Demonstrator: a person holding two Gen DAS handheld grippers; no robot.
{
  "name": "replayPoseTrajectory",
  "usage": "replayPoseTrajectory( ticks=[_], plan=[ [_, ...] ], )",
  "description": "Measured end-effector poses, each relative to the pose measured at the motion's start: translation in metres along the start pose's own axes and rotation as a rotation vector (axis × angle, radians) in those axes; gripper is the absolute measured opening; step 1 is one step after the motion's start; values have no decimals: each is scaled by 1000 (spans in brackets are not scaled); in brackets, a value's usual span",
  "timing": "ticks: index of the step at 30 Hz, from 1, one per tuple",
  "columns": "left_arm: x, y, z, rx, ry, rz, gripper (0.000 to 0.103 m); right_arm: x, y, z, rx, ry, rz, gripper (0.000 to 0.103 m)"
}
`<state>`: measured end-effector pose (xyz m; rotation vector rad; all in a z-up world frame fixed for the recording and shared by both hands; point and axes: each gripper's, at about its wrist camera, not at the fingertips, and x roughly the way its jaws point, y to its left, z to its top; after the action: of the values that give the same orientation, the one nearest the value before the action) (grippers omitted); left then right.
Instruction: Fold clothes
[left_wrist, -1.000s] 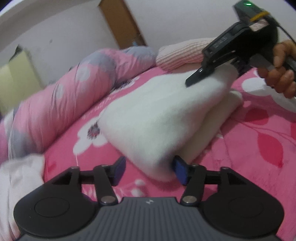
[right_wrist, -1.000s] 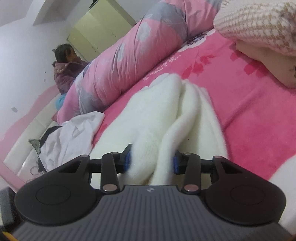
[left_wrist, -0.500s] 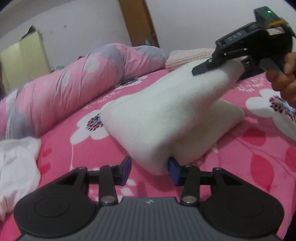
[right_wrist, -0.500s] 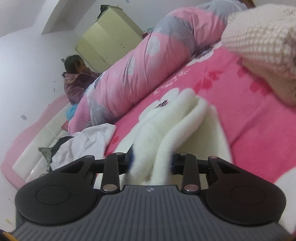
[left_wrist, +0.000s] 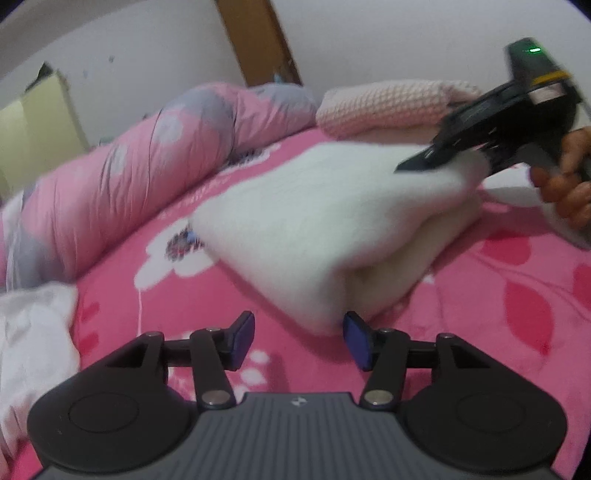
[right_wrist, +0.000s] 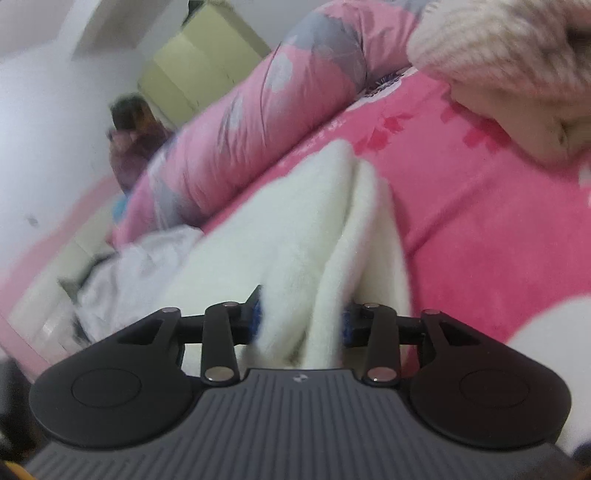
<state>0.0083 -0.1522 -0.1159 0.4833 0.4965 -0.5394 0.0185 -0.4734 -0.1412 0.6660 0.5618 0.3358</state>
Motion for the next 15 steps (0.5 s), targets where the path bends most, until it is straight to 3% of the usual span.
replayPoseTrajectory(
  ticks=[3,8,11,15],
  plan=[
    [-8,-1,-1,10,-31,-1,55,-22,13,9,-46,-6,-63,50],
    [-16,-5,-1,18,-90,-18,55,-60,51,20,-187,-130,-204,53],
    [-11,-9,2,12,-97,10,55,-57,88,15,-330,-173,-239,48],
    [-3,-10,5,-11,-86,55,56,-16,123,-4,-515,-126,-242,39]
  ],
)
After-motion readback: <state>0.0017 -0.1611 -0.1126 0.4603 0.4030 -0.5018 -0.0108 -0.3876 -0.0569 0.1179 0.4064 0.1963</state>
